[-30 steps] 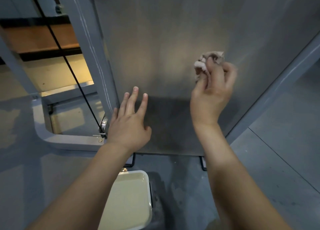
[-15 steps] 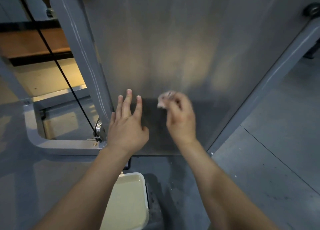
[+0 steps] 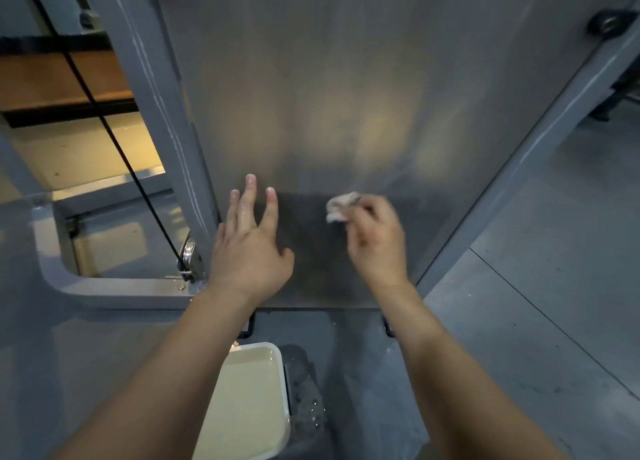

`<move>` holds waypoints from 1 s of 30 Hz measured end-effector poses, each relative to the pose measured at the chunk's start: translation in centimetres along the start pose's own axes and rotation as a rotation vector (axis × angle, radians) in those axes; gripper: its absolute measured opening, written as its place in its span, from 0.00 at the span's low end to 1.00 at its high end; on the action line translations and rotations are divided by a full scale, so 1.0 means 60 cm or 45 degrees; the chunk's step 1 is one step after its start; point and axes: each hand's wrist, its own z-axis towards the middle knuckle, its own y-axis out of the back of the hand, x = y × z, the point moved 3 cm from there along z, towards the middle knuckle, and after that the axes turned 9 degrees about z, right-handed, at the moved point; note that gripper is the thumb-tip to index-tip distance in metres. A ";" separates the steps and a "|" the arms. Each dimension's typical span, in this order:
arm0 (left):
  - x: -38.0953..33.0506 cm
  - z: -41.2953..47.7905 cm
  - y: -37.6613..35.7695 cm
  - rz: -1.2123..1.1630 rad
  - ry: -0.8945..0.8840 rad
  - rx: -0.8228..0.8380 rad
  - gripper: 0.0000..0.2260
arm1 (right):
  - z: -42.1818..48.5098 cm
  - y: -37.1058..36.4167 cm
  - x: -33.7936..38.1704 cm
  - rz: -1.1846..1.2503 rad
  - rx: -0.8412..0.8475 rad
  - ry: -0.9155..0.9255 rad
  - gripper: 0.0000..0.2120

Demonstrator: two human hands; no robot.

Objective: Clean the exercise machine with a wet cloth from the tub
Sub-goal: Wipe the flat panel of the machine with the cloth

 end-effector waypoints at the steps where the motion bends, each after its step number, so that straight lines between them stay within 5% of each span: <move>1: 0.004 -0.001 0.002 0.013 -0.011 -0.003 0.41 | 0.022 0.027 0.002 0.001 -0.153 -0.006 0.14; 5: 0.020 -0.003 0.003 0.057 -0.046 -0.006 0.42 | 0.088 0.076 0.008 0.020 -0.678 -0.197 0.12; 7: 0.019 -0.003 0.003 0.033 -0.047 -0.004 0.42 | 0.059 0.028 0.014 0.054 -0.542 -0.099 0.12; 12: 0.007 -0.009 0.008 -0.016 -0.035 0.038 0.41 | -0.063 -0.063 -0.005 -0.088 0.318 -0.072 0.14; 16: -0.009 -0.028 0.013 -0.190 -0.006 -0.080 0.36 | -0.047 -0.014 0.026 0.222 0.320 -0.294 0.10; 18: -0.016 -0.034 0.022 -0.373 0.066 -0.172 0.26 | -0.027 0.019 0.042 0.492 0.275 -0.612 0.07; 21: -0.025 -0.034 0.023 -0.836 0.174 -0.029 0.13 | -0.009 0.047 0.058 0.871 0.288 -0.955 0.06; 26: -0.039 -0.045 -0.002 -1.197 0.035 0.133 0.10 | -0.003 0.062 0.054 1.281 0.297 -1.120 0.05; 30: -0.035 -0.053 0.005 -1.271 0.044 -0.027 0.10 | -0.008 0.062 0.057 1.414 0.381 -1.173 0.05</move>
